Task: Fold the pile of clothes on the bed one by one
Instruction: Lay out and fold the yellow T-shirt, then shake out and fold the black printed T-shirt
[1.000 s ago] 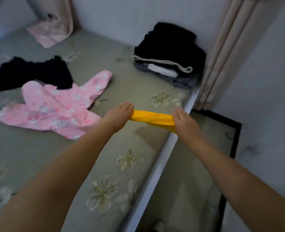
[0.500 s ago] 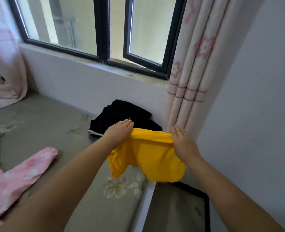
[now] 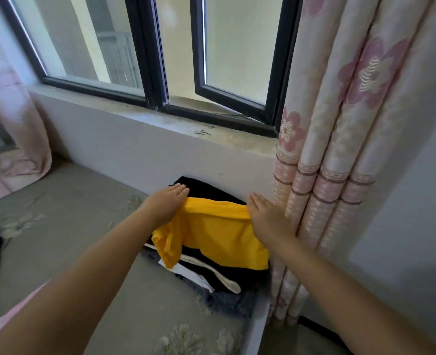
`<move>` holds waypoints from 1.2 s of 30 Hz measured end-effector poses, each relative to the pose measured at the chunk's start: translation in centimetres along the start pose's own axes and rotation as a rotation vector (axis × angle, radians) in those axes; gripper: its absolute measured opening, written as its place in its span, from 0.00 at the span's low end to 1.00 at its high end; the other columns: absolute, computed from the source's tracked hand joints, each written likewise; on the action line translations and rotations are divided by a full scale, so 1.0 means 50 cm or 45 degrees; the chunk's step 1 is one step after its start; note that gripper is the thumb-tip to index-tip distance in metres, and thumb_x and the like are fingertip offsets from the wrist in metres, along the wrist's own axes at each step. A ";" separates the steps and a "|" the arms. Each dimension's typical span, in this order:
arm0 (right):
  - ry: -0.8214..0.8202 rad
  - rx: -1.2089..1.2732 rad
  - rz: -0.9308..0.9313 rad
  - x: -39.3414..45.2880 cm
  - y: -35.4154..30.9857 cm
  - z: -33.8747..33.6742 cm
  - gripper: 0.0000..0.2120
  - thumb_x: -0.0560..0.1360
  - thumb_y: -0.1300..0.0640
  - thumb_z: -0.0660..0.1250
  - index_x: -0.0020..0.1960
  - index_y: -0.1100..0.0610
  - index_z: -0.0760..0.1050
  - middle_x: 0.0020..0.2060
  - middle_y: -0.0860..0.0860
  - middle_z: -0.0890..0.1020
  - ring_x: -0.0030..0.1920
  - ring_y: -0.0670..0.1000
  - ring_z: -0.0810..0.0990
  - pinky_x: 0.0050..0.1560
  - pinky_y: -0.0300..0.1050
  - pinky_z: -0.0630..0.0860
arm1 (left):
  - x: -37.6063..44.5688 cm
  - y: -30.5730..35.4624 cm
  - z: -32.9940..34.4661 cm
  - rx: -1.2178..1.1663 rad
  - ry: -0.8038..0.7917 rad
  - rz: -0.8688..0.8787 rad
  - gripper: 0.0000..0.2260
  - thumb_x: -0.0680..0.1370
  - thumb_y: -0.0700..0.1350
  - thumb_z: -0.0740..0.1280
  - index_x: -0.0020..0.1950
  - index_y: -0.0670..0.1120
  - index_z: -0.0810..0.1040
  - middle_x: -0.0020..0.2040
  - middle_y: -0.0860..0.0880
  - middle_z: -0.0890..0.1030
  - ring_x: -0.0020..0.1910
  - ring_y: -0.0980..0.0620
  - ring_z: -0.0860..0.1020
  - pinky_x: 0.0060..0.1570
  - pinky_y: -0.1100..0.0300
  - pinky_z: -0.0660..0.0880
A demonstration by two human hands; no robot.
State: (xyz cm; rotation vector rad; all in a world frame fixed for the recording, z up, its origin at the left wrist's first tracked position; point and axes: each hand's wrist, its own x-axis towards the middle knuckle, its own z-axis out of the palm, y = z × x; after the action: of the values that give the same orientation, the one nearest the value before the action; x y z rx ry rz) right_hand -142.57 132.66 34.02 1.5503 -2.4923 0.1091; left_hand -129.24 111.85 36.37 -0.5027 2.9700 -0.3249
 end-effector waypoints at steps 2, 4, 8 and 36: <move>-0.058 0.110 -0.010 0.066 0.035 0.028 0.24 0.79 0.67 0.48 0.74 0.64 0.49 0.74 0.60 0.55 0.74 0.55 0.55 0.72 0.45 0.51 | 0.061 -0.018 -0.004 0.014 -0.056 -0.096 0.25 0.80 0.35 0.54 0.75 0.42 0.48 0.76 0.46 0.53 0.74 0.50 0.53 0.70 0.59 0.55; -0.057 0.127 -0.022 0.124 0.054 0.041 0.24 0.79 0.67 0.48 0.74 0.63 0.49 0.74 0.59 0.54 0.74 0.54 0.54 0.72 0.44 0.51 | 0.120 -0.035 -0.017 -0.002 -0.081 -0.155 0.24 0.80 0.36 0.55 0.75 0.42 0.51 0.75 0.45 0.55 0.74 0.49 0.56 0.70 0.58 0.56; 0.105 0.230 0.088 0.244 0.084 0.046 0.22 0.77 0.67 0.51 0.71 0.67 0.58 0.70 0.62 0.63 0.70 0.57 0.64 0.69 0.46 0.60 | 0.243 -0.076 -0.050 0.006 -0.007 -0.238 0.22 0.80 0.36 0.53 0.74 0.41 0.52 0.75 0.44 0.56 0.74 0.49 0.56 0.69 0.59 0.55; -0.521 0.312 -0.592 0.135 -0.327 0.407 0.24 0.78 0.60 0.54 0.73 0.62 0.56 0.74 0.59 0.54 0.74 0.56 0.50 0.72 0.51 0.48 | -0.119 -0.039 0.459 -0.568 -0.342 -0.851 0.23 0.80 0.43 0.54 0.75 0.46 0.52 0.76 0.44 0.46 0.75 0.48 0.45 0.72 0.53 0.45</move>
State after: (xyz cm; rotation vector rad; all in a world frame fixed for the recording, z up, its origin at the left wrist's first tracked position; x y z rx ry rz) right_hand -133.57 115.98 14.83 2.4268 -2.3778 0.0265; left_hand -119.73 107.68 14.97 -1.4550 2.5142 0.3467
